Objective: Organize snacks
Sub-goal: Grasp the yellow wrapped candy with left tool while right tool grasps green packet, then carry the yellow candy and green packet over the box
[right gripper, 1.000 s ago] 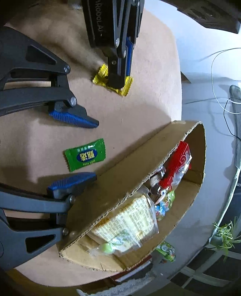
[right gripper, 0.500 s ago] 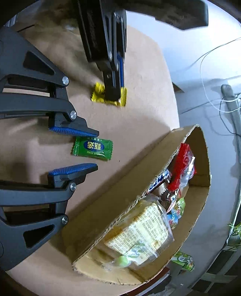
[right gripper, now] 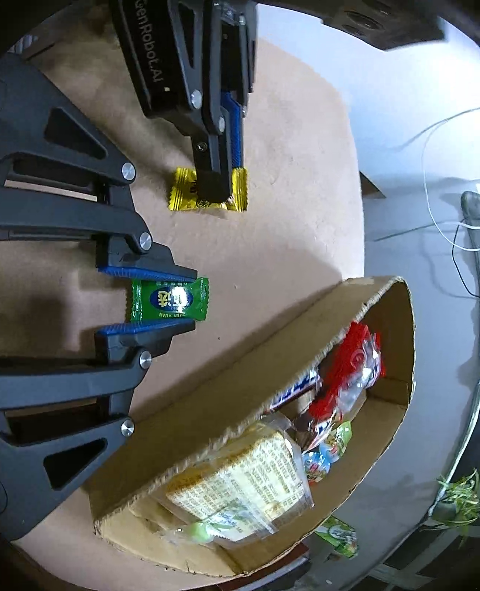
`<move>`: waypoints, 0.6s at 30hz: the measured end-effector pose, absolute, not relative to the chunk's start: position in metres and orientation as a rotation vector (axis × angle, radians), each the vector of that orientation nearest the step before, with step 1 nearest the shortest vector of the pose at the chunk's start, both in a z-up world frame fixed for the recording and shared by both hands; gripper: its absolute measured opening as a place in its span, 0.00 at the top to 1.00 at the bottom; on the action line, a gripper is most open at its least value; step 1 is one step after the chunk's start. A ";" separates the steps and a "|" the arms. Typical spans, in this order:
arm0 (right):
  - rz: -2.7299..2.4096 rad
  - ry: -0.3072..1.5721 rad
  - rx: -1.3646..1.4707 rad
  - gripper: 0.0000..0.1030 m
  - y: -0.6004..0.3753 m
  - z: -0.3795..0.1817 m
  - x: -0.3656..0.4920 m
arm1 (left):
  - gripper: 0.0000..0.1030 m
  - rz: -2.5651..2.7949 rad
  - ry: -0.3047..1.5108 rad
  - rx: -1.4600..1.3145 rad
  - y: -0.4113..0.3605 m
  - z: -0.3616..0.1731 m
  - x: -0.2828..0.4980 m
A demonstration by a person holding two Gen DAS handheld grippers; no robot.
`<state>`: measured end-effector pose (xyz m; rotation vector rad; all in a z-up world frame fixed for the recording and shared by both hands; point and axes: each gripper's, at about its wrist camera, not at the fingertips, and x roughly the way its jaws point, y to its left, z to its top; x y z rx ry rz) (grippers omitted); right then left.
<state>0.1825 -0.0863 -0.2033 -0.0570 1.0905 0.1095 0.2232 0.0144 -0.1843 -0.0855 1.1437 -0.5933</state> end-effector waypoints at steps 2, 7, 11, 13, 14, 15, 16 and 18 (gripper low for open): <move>0.110 1.082 -0.046 0.81 -0.090 -0.197 0.181 | 0.84 -0.585 1.139 -0.089 0.015 -0.180 0.220; 0.129 1.073 -0.024 0.81 -0.097 -0.186 0.179 | 0.85 -0.563 1.120 -0.090 0.015 -0.166 0.215; 0.147 1.058 0.005 0.81 -0.103 -0.172 0.173 | 0.85 -0.550 1.106 -0.084 0.014 -0.157 0.209; 0.151 1.046 0.018 0.81 -0.106 -0.162 0.171 | 0.85 -0.545 1.094 -0.082 0.015 -0.150 0.206; 0.150 1.037 0.028 0.81 -0.109 -0.157 0.170 | 0.85 -0.545 1.089 -0.080 0.014 -0.146 0.205; 0.155 1.029 0.039 0.81 -0.111 -0.151 0.170 | 0.85 -0.543 1.084 -0.078 0.013 -0.143 0.204; 0.157 1.020 0.045 0.81 -0.113 -0.146 0.171 | 0.85 -0.542 1.076 -0.078 0.011 -0.138 0.204; 0.157 0.998 0.050 0.81 -0.118 -0.134 0.172 | 0.85 -0.541 1.064 -0.080 0.010 -0.131 0.204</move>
